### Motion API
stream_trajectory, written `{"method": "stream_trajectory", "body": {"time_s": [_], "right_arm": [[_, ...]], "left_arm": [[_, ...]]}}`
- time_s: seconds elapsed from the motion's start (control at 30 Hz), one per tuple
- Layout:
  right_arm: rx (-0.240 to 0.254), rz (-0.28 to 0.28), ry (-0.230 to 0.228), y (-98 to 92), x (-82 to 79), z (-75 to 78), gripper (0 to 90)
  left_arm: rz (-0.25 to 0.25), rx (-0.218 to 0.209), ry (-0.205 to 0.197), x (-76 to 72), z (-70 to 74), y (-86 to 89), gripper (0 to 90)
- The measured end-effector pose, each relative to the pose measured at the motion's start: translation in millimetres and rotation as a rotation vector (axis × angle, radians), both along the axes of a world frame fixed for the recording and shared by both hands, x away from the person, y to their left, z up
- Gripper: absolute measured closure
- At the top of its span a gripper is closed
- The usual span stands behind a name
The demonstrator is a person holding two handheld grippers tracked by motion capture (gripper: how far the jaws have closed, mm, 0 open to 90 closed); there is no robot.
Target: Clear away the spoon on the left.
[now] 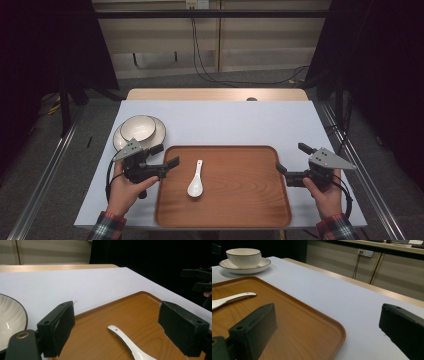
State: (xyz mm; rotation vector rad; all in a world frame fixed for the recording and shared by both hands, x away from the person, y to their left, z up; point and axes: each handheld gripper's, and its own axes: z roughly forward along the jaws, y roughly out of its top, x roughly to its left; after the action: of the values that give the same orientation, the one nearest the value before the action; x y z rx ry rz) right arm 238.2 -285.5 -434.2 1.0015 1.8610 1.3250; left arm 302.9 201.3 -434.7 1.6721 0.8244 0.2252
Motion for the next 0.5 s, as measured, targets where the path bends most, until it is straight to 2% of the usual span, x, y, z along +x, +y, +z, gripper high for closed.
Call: {"method": "stream_trajectory", "body": {"time_s": [0.07, 0.2, 0.27, 0.3, 0.4, 0.5], "right_arm": [[0.000, 0.000, 0.000, -0.1, 0.0, 0.1, 1.2], [0.006, -0.002, -0.003, -1.4, -0.7, 0.7, 1.1], [0.010, -0.010, -0.002, -2.1, -0.9, 1.0, 1.0], [0.012, -0.006, 0.001, -2.3, -0.8, 0.9, 1.0], [0.008, -0.009, 0.003, -2.5, -1.3, 1.3, 1.0], [0.007, -0.006, 0.002, -2.9, -1.0, 1.2, 1.0]], "left_arm": [[0.006, -0.008, -0.003, -0.2, 0.2, 0.4, 12.8], [-0.006, 0.003, -0.016, -0.6, 1.9, 3.9, 9.2], [-0.020, -0.019, -0.018, 0.0, 1.7, 5.2, 7.1], [-0.012, -0.004, -0.021, -0.5, 2.2, 7.2, 6.1], [-0.007, -0.008, -0.020, -1.1, 2.6, 8.2, 3.9], [-0.030, -0.021, -0.018, -0.5, 2.3, 12.9, 1.9]]}}
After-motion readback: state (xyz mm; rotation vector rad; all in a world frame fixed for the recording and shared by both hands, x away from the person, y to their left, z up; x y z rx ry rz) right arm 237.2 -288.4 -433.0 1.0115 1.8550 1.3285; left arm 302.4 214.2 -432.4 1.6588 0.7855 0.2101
